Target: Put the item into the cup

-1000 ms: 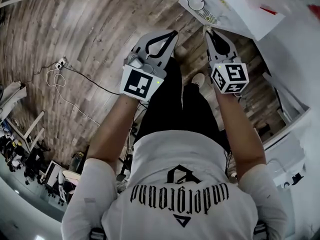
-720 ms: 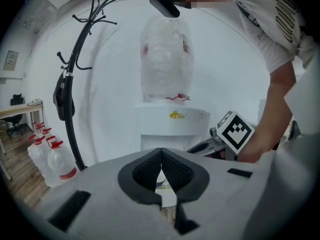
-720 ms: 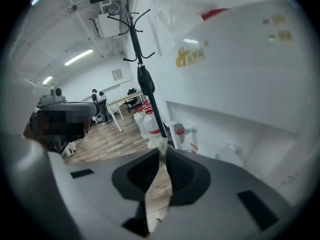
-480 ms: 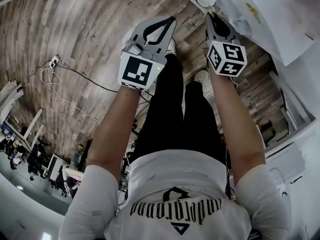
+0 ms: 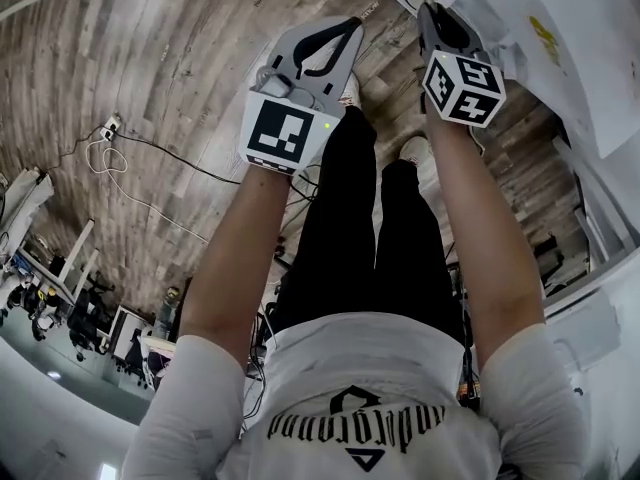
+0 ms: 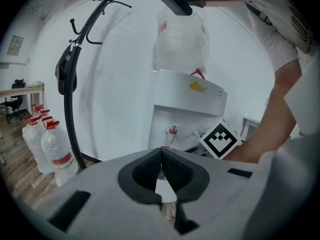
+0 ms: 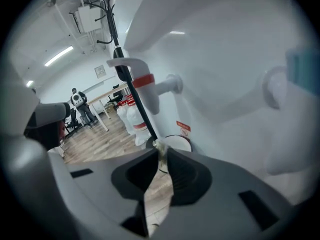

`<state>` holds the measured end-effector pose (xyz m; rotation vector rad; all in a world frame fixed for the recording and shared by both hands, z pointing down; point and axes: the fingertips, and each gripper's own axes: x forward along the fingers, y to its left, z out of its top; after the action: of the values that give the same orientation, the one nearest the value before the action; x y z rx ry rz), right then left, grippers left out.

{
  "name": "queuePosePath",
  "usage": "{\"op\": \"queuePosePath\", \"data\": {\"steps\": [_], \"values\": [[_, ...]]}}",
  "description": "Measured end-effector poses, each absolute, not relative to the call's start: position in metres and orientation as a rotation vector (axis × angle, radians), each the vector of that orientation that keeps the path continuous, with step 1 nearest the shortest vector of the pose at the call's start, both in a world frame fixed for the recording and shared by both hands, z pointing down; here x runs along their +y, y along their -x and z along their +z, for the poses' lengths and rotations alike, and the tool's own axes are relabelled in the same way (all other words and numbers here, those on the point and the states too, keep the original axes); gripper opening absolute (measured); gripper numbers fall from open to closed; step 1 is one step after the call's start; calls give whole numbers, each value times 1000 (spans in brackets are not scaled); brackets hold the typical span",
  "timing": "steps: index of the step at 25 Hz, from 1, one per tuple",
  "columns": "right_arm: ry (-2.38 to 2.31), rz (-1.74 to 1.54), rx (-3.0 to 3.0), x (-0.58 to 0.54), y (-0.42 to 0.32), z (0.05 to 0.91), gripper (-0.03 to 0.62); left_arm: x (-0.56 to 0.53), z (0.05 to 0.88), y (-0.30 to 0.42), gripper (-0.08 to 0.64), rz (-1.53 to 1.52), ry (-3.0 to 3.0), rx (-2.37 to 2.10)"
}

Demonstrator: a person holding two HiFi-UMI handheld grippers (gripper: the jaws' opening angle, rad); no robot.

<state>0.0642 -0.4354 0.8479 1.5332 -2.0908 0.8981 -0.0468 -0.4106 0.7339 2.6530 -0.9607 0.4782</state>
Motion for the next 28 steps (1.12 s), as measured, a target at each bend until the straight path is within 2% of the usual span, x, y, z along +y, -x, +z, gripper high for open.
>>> {"op": "queuePosePath", "data": {"steps": [5,9,12,23,28], "values": [[-1537,916,-2076,-442,-61,856,96,-407,738,45,9,491,-2655,-927],[-1528,914,-2076,-440,-59,856,166,-404,737,43,9,487,-2654,-920],[-1528,908,-2081,-439,-59,854,189,-403,736,42,9,489,-2660,-913],[-1487,856,-2123,-412,-47,810,195,-393,702,50,9,469,-2677,-957],[-1424,801,-2206,-390,-41,760,168,-382,661,46,9,444,-2708,-998]]}}
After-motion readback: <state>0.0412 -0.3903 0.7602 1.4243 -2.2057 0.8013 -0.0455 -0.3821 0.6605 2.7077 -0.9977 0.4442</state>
